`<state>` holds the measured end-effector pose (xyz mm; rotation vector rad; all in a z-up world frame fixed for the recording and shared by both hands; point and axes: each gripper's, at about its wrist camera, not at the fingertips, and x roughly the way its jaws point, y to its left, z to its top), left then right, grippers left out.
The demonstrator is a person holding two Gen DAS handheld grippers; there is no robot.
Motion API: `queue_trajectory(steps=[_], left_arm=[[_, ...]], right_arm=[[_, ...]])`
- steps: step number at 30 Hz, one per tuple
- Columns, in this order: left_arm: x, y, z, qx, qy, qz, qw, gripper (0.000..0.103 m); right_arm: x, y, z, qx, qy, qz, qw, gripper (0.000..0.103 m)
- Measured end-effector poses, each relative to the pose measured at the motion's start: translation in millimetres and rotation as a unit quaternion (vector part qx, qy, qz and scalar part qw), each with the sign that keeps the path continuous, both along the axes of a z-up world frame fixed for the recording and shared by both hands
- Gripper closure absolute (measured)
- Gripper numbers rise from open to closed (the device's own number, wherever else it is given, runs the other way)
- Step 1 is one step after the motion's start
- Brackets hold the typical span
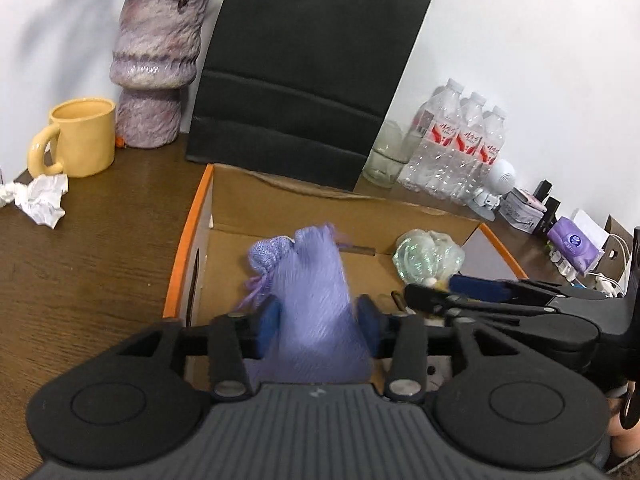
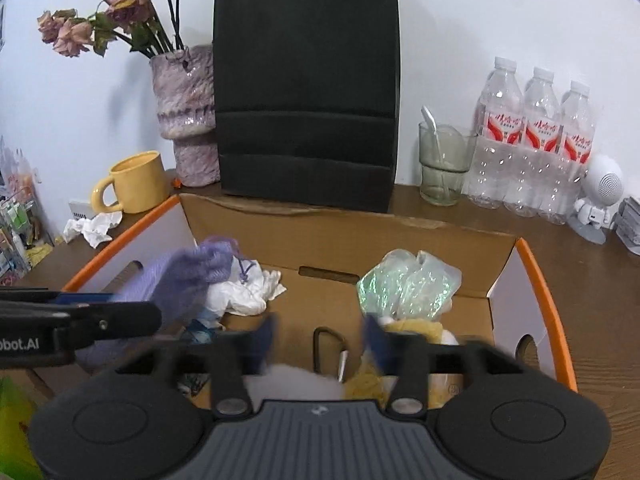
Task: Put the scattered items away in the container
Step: 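Drop purple pouch and carabiner into the box with both tools, then grasp green tissue pack with left tool while right tool grasps red rose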
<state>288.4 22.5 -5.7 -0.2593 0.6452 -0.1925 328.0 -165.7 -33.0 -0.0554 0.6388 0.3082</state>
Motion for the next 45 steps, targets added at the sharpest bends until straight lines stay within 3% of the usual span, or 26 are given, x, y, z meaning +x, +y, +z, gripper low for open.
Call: queue_trajectory(steps=[1,2,5,8,20,29,34,45], left_arm=[[-2.1,0.2,2.6,0.000,-0.005,0.000,1.0000,0.036],[-4.0,-0.1,5.1,0.001,-0.011,0.000,0.9999,0.023],[-9.9,0.2,13.5,0.005,-0.028,0.006,0.9996,0.013],[-14.5,2.1,18.9,0.003,-0.043,0.007,0.9990,0.000],[-40.0,0.4,37.2,0.026,-0.097,0.010,0.9949,0.000],[-99.0,12.6,43.6,0.042,-0.168,0.023,0.9846,0.000],[-127.0,13.2,34.8,0.051,-0.163,0.026,0.9850,0.000],[-146.2,2.7,-6.9,0.071,-0.097,-0.007,0.9927,0.000]], right_arm=[[-2.8,0.3,3.1,-0.001,-0.008,0.001,1.000,0.016],[-5.2,0.4,6.9,-0.001,-0.014,0.002,1.000,0.015],[-10.7,-1.0,14.9,0.002,-0.023,0.002,1.000,0.002],[-12.4,-3.3,19.1,0.001,-0.021,-0.001,1.000,0.000],[-28.2,-14.6,28.5,0.024,-0.008,0.014,1.000,0.000],[-96.0,-63.5,46.9,0.037,-0.082,0.001,0.996,0.000],[-141.4,-78.0,35.8,0.030,-0.109,-0.013,0.993,0.000],[-169.8,-87.9,-16.8,0.015,-0.003,-0.041,0.999,0.000]])
